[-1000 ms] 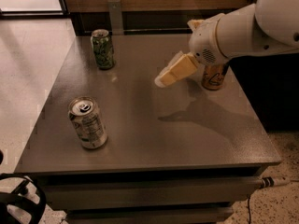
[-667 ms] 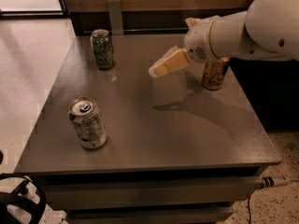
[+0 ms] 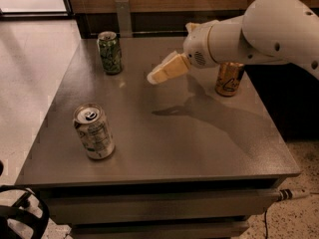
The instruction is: Pick green can
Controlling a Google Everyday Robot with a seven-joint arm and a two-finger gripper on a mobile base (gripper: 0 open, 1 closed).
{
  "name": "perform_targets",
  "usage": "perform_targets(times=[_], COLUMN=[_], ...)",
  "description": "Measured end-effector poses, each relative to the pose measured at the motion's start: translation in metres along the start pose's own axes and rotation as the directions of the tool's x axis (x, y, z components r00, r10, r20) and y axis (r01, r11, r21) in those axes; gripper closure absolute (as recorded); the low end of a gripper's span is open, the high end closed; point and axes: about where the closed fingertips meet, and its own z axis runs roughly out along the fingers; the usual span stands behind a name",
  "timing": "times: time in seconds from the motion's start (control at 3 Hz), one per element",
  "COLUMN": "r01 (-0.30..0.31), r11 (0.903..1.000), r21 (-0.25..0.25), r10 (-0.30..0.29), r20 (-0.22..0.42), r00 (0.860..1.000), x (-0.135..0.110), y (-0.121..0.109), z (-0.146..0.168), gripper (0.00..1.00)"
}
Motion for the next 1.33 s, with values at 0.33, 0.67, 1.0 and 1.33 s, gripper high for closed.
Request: perform_targets(times=[0.33,0.67,1.0,1.33], r01=[-0.023,-0.045,-0.06,-0.074], r11=[0.9986,0.9969,0.9964,0.9952], r21=[-0.047,-0.065,-0.059,-0.063], r10=[0.024,0.049,0.068,0.085], r20=[0.022,0.065,0.133,0.197], r00=[0.999,0.997,0.989,0.977], x=[-0.004,-0.006,-0.011,-0.015], y=[0.014,0.024,0.024,0.018], z=[0.046,0.079,0.108,0.133], gripper=[0.0,0.0,0.0,0.0])
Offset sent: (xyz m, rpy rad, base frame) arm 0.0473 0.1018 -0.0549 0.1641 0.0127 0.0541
